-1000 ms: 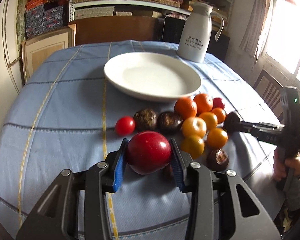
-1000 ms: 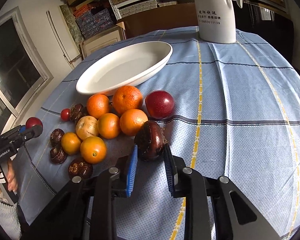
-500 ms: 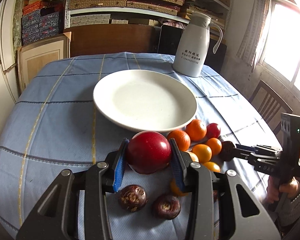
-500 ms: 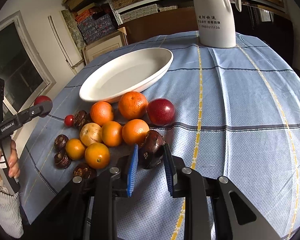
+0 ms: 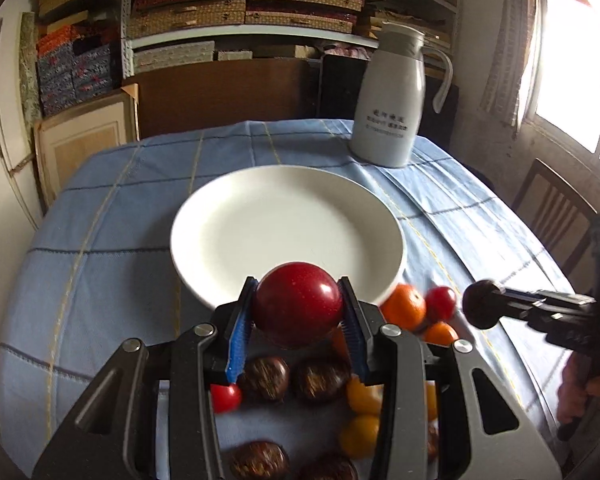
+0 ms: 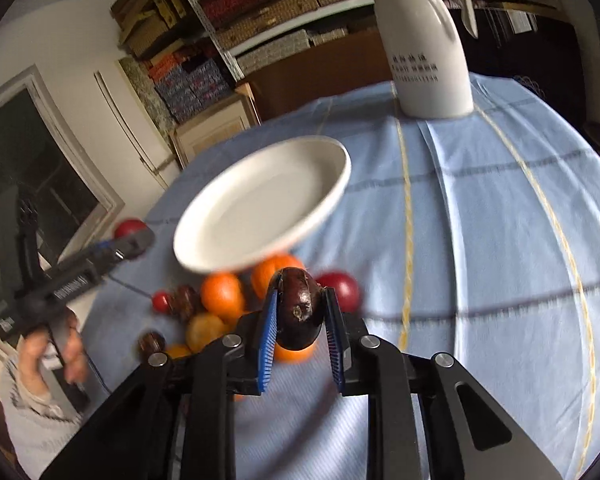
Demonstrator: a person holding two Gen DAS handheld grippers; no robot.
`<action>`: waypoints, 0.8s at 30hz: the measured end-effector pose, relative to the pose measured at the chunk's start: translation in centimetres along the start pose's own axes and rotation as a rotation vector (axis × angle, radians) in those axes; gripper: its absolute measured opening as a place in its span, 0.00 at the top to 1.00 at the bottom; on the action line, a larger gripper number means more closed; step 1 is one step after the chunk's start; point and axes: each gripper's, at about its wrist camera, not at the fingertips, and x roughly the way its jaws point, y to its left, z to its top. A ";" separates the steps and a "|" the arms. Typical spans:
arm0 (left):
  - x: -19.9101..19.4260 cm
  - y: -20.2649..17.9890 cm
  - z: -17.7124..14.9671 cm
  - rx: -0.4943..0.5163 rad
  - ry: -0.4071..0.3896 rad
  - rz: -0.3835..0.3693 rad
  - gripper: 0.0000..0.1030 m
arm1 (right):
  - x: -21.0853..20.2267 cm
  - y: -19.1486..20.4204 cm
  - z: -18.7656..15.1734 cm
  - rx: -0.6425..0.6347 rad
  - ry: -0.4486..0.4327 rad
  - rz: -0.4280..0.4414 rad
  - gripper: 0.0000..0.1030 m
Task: Organize fruits
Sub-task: 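Carry the tomato with the left tool onto the white plate while the right tool drops the water chestnut there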
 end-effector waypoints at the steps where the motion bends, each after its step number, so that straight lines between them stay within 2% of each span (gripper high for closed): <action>1: 0.6 0.2 0.4 -0.009 0.000 0.007 0.62 | 0.3 0.4 1.0 0.002 -0.009 0.010 0.77; 6: 4.3 1.5 1.2 -0.070 0.029 0.010 0.62 | 4.1 2.6 4.3 -0.003 -0.021 0.025 0.78; 12: 8.1 2.5 0.1 -0.089 0.084 0.003 0.61 | 9.0 2.6 4.6 0.006 0.015 0.018 0.77; 13: 8.2 2.6 0.1 -0.092 0.081 0.002 0.58 | 9.3 2.3 4.7 0.011 0.020 0.018 0.76; 14: 8.1 2.7 0.2 -0.094 0.076 0.000 0.48 | 9.3 2.0 4.7 0.024 0.019 0.018 0.73; 15: 7.7 2.8 0.4 -0.099 0.058 -0.006 0.44 | 9.2 1.7 4.7 0.041 0.016 0.019 0.66; 16: 7.2 2.8 0.5 -0.105 0.035 -0.007 0.34 | 9.0 1.4 4.7 0.060 0.008 0.027 0.61; 17: 6.5 2.8 0.5 -0.105 0.016 -0.001 0.27 | 8.8 1.3 4.7 0.067 -0.002 0.031 0.59; 21: 5.2 2.5 0.4 -0.081 -0.022 0.036 0.25 | 7.8 1.4 4.3 0.043 -0.035 0.000 0.58; 22: 5.0 2.6 0.2 -0.083 -0.024 0.044 0.25 | 7.7 1.4 4.2 0.039 -0.040 -0.008 0.55; 24: 4.8 3.0 -0.1 -0.098 -0.025 0.053 0.25 | 7.2 1.1 3.9 0.038 -0.054 -0.028 0.45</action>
